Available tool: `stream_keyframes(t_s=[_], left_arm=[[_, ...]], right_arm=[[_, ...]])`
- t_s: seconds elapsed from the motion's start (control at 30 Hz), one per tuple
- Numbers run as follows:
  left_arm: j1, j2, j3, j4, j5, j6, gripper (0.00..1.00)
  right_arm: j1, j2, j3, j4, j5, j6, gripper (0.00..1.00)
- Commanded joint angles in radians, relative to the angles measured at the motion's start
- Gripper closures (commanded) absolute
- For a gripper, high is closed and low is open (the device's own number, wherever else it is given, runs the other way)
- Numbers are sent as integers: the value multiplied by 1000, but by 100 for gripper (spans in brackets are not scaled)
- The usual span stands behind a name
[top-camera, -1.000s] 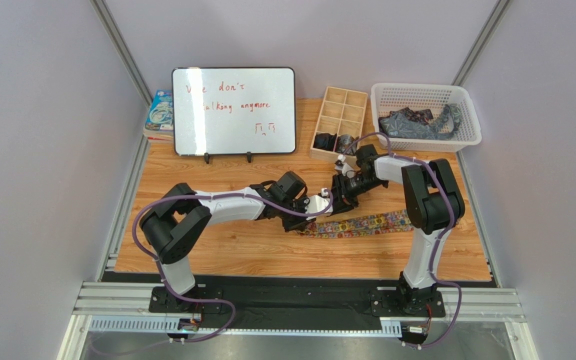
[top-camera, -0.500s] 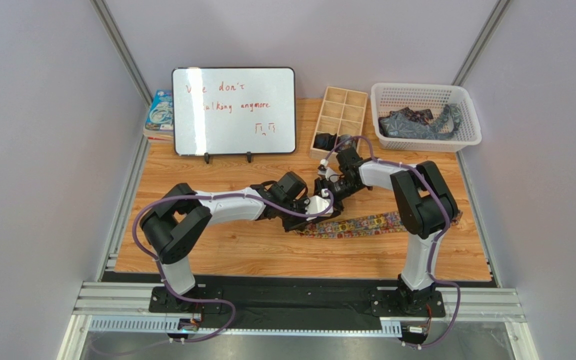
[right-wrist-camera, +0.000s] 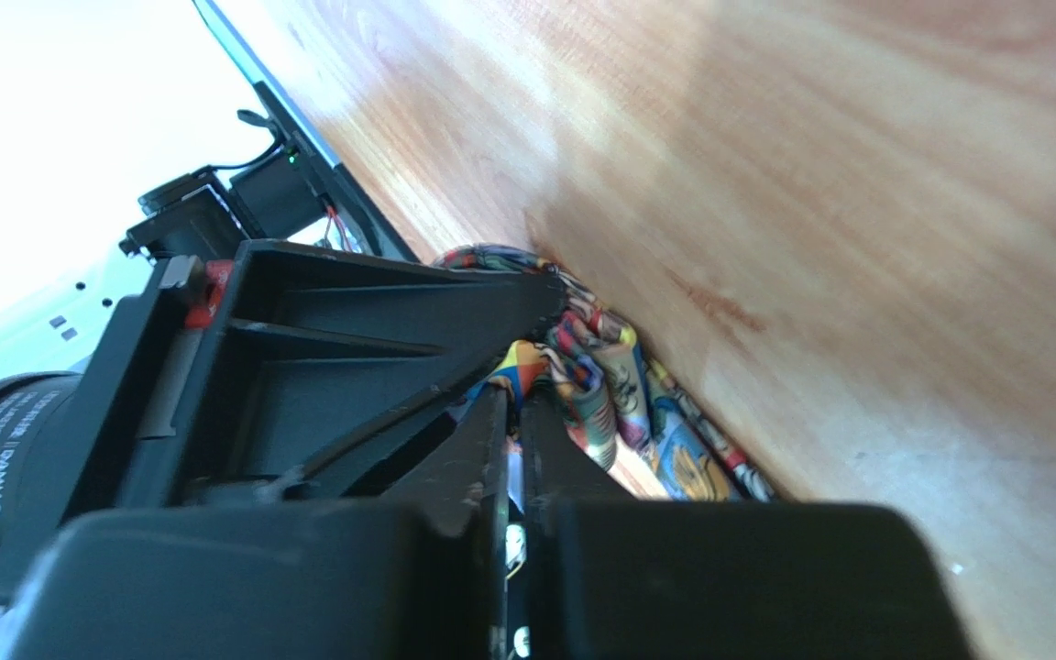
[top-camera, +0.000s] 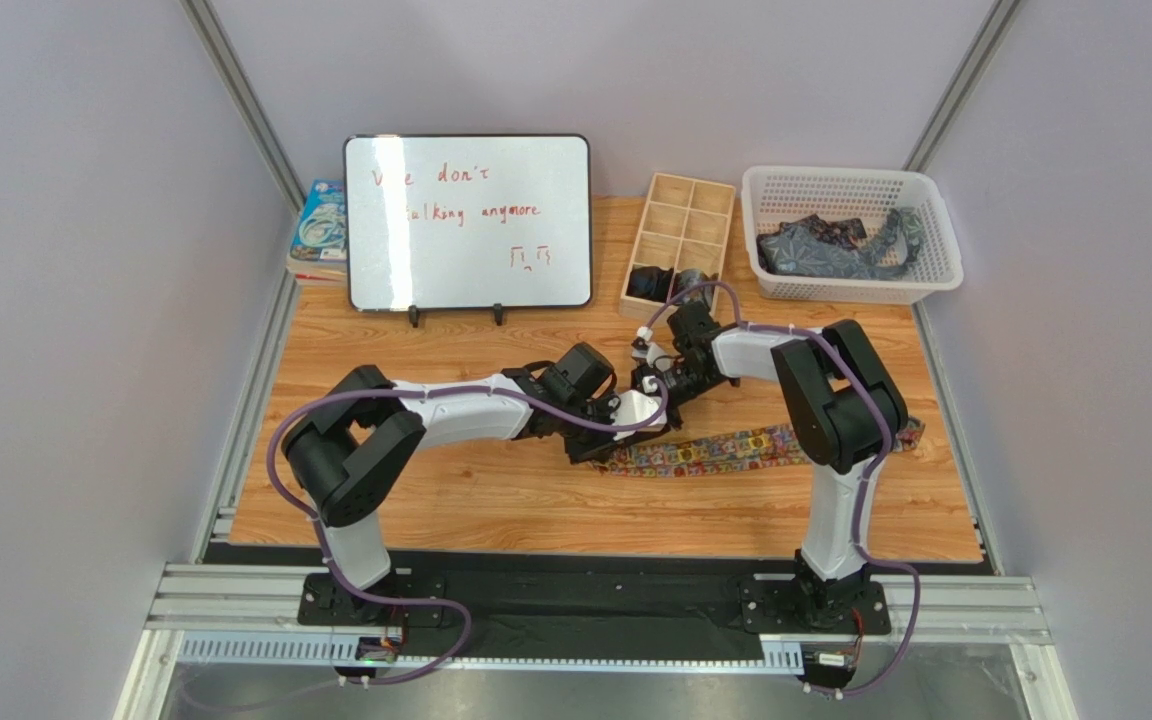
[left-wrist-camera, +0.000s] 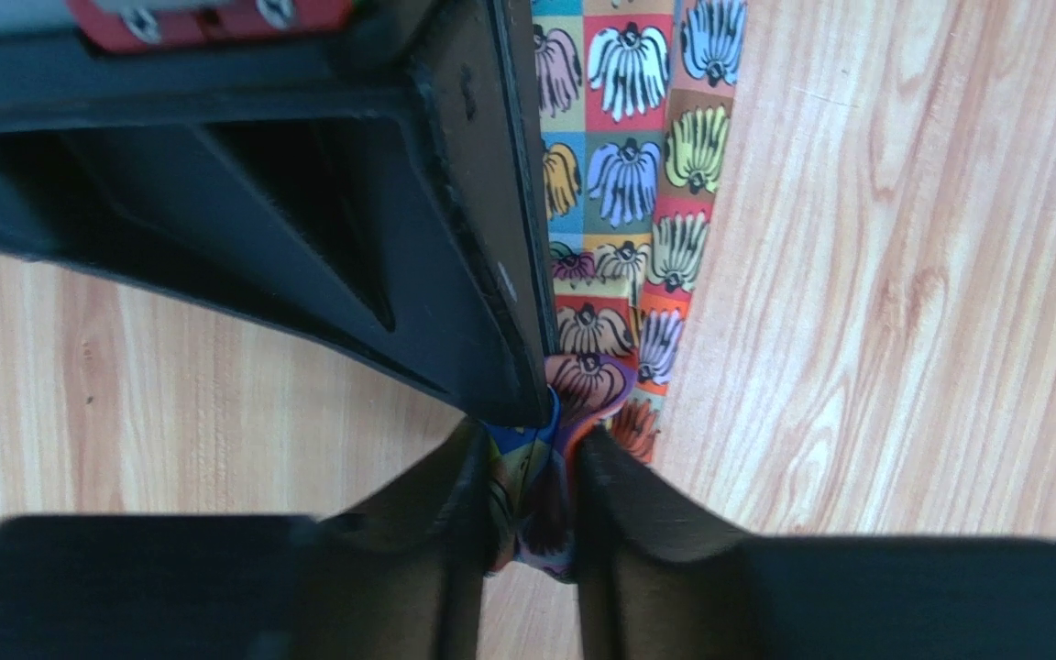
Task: Roll the ties
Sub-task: Roll the tie at the center of the board.
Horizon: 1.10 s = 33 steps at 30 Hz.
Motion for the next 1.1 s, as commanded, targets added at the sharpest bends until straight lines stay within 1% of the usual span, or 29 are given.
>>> stream_keyframes(t_s=[0.0, 0.07, 0.13, 0.17, 0.23, 0.27, 0.33, 0.37, 0.43, 0.47, 0.5, 0.53, 0.57, 0.6, 0.63, 0.73, 0.8, 0.83, 0.87, 0.9, 0.93, 1.0, 1.03, 1.07], left_arm=[[-6, 33, 10, -16, -40, -33, 63], [-4, 8, 1, 0, -41, -50, 57], [-3, -9, -8, 7, -32, -58, 56], [-3, -12, -8, 8, -31, -65, 50], [3, -38, -17, 20, -15, -82, 42], [11, -55, -40, 49, -11, -90, 36], [25, -104, -69, 91, 17, -107, 29], [40, -118, -95, 108, 35, -117, 27], [57, -150, -117, 146, 64, -156, 25], [66, -156, -138, 167, 86, -176, 17], [66, -164, -151, 194, 91, -215, 13], [66, -170, -162, 223, 106, -226, 12], [65, -173, -187, 264, 138, -239, 4], [63, -174, -207, 308, 141, -255, 1], [48, -171, -227, 383, 138, -260, 1], [2, -130, -234, 425, 65, -237, 1], [-15, -89, -208, 422, -3, -231, 1], [-35, -75, -186, 412, -33, -213, 2], [-46, -61, -176, 407, -97, -204, 4], [-55, -34, -165, 390, -122, -194, 7], [-72, -20, -148, 383, -173, -182, 13], [-84, 12, -139, 360, -216, -151, 23], [-89, 19, -136, 358, -253, -145, 31], [-95, 22, -137, 353, -264, -128, 35]], right_arm=[[15, 44, -28, 40, 10, -7, 100], [6, 48, -34, 38, -1, -11, 100], [-9, 51, -45, 40, -8, -24, 100], [-14, 56, -47, 41, -10, -27, 100], [-26, 57, -59, 52, -13, -25, 100], [-35, 62, -60, 56, -18, -22, 100], [-43, 62, -74, 84, -40, -12, 100], [-50, 62, -82, 96, -53, -4, 100], [-54, 62, -93, 115, -71, -2, 100], [-55, 62, -96, 118, -71, -4, 100], [-57, 67, -99, 127, -73, -5, 100], [-58, 70, -102, 130, -74, -1, 100], [-60, 71, -102, 130, -74, -1, 100], [-60, 73, -102, 133, -73, -2, 100], [-60, 71, -102, 136, -73, -1, 100], [-61, 67, -96, 139, -74, 2, 100], [-61, 65, -93, 136, -76, 2, 100], [-61, 64, -93, 133, -79, 5, 100], [-61, 62, -93, 133, -79, 4, 100], [-61, 59, -96, 127, -80, 5, 100], [-61, 54, -97, 127, -82, 5, 100], [-63, 50, -100, 113, -90, 8, 100], [-63, 47, -102, 109, -93, 10, 100], [-67, 38, -103, 106, -96, 15, 100]])
